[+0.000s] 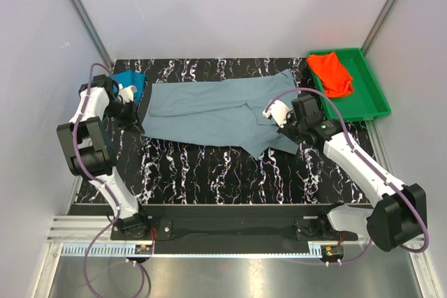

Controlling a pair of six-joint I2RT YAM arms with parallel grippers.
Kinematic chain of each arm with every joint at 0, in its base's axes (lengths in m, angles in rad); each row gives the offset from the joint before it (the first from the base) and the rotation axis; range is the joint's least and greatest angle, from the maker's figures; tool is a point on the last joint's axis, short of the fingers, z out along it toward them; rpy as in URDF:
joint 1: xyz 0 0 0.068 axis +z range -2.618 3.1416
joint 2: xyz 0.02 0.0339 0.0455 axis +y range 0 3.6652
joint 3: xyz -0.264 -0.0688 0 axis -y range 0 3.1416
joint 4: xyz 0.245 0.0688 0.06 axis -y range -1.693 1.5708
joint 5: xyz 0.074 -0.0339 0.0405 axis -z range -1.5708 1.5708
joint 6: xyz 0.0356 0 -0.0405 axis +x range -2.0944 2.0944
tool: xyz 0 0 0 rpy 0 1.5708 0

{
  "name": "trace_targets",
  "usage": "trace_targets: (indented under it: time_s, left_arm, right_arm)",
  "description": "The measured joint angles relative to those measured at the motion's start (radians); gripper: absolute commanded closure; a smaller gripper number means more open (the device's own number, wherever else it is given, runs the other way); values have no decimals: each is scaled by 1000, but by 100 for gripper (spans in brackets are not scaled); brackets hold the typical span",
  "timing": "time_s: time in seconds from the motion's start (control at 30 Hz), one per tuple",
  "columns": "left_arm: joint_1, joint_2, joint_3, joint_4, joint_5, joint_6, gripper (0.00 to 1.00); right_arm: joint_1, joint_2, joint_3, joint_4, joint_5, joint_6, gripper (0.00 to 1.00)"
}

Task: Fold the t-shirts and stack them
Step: Fold the tshirt

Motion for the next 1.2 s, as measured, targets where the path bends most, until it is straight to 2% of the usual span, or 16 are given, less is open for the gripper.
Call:
trace_targets:
  time_s: [0.37, 0.5, 0.83, 1.2]
  left_arm:
    - [-8, -1, 70, -130, 37, 59, 100]
    - [-16, 1, 146, -170, 43, 70, 100]
    - [-28, 142, 392, -215, 51, 88, 100]
    - [-54, 390, 642, -229, 38, 97, 100]
  right_arm:
    - [-58, -3, 136, 12, 36, 22, 100]
    - [-63, 39, 202, 45, 44, 21, 100]
    - [-83, 249, 338, 120, 62, 1, 100]
    - [-137, 563, 617, 217, 90, -1, 100]
